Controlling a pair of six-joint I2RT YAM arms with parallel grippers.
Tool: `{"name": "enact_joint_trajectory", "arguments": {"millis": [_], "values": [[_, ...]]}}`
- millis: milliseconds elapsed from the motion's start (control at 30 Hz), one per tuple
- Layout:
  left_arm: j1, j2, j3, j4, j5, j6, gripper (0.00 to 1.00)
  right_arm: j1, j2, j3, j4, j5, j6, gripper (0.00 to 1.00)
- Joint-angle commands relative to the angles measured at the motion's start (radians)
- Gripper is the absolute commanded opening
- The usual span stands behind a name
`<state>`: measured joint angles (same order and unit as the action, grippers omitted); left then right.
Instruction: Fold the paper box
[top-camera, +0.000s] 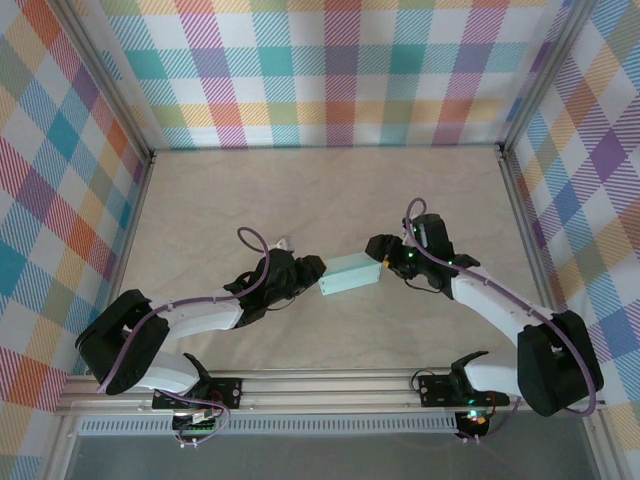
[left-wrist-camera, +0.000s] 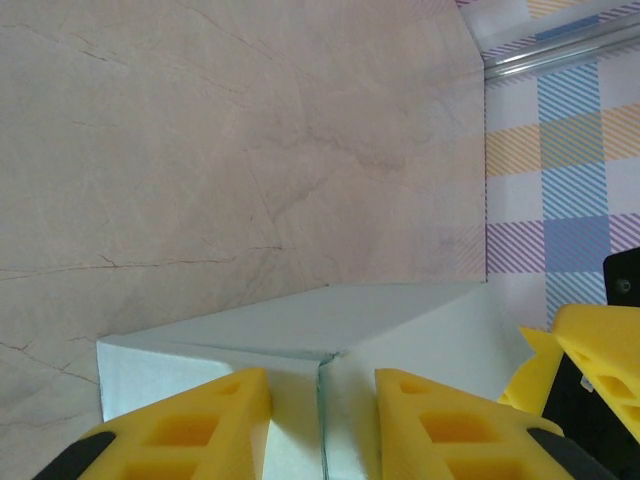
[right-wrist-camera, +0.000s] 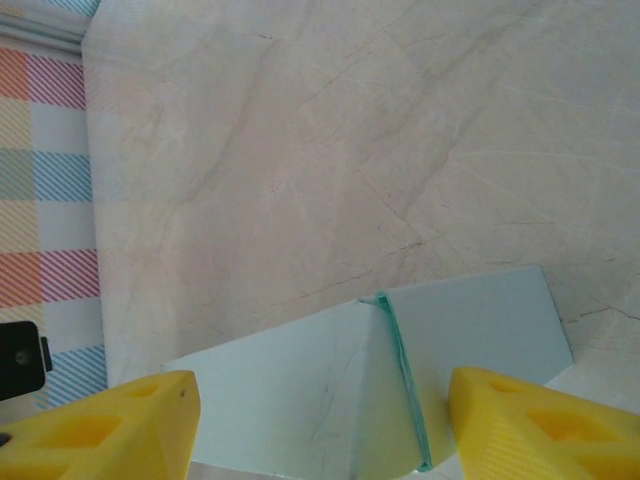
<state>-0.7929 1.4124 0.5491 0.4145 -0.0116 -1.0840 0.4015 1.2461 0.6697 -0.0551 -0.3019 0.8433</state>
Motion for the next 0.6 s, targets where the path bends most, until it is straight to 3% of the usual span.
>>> {"name": "enact_joint_trajectory", "arguments": {"millis": [0,200,333,467,567], "values": [[-0.004,0.076,-0.054,-0.307,0.011,0.027,0.31,-0.012,-0.035,-0.025,0.056,-0.083,0.032,0.61],[-0.004,0.087,-0.051,-0.302,0.016,0.032,0.31,-0.026,-0.015,-0.06,0.058,-0.084,0.021,0.46],[-0.004,0.093,-0.049,-0.301,0.018,0.031,0.31,-0.032,0.002,-0.099,0.086,-0.086,0.025,0.3],[-0.004,0.099,-0.051,-0.298,0.019,0.031,0.31,-0.033,0.012,-0.142,0.119,-0.085,0.031,0.06],[-0.004,0.103,-0.049,-0.297,0.021,0.032,0.31,-0.033,0.013,-0.166,0.138,-0.085,0.039,0.0]]}}
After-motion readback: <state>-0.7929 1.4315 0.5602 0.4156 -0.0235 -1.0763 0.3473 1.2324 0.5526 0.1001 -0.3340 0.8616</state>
